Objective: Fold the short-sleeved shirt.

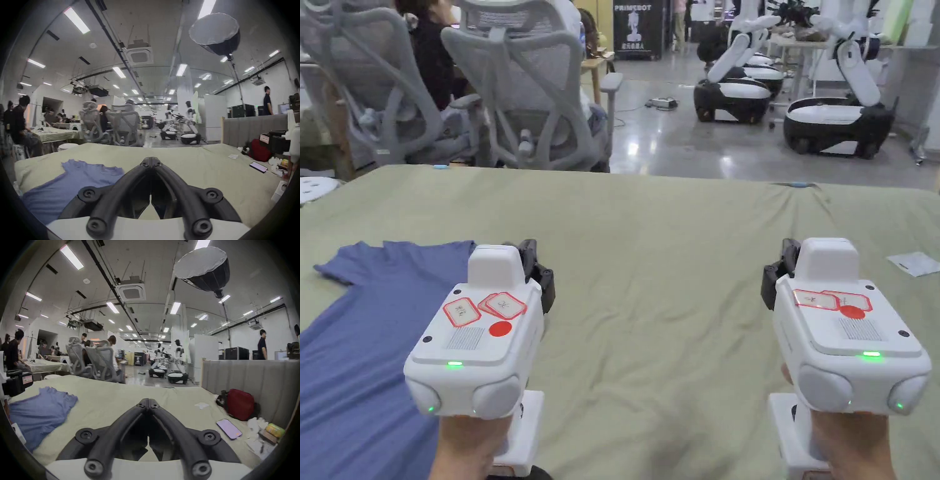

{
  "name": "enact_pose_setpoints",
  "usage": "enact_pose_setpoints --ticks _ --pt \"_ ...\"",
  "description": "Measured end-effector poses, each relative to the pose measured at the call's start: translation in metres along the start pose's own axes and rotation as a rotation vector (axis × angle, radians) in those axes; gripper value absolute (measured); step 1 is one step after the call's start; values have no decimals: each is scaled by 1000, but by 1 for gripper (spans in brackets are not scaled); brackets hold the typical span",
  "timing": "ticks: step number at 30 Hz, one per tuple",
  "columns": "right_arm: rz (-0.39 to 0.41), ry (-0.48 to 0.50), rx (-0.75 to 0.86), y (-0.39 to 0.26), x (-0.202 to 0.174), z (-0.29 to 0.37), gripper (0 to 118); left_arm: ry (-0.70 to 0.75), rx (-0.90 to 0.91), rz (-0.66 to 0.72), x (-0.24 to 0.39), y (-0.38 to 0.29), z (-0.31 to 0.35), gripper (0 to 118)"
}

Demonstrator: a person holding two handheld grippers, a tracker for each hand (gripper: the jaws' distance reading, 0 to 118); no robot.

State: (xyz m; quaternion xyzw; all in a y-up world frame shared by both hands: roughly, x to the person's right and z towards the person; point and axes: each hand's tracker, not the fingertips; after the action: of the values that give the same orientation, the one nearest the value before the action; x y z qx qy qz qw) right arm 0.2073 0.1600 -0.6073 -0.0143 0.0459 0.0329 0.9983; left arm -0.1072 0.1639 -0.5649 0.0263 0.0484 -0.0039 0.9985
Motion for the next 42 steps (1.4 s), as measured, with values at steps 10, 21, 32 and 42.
enact_pose_setpoints --ticks 10,21,32,42 --pt "11 392 37 13 -176 -16 1 339 -40 -35 -139 -12 61 0" --pt "21 415 10 11 -185 -27 1 215 -226 -31 -146 -5 1 5" --pt "88 397 -37 -17 -186 -60 4 75 -693 -52 -140 -45 -244 116" --pt "147 328 -85 -42 -169 -94 5 59 -918 -49 -133 -152 -333 91"
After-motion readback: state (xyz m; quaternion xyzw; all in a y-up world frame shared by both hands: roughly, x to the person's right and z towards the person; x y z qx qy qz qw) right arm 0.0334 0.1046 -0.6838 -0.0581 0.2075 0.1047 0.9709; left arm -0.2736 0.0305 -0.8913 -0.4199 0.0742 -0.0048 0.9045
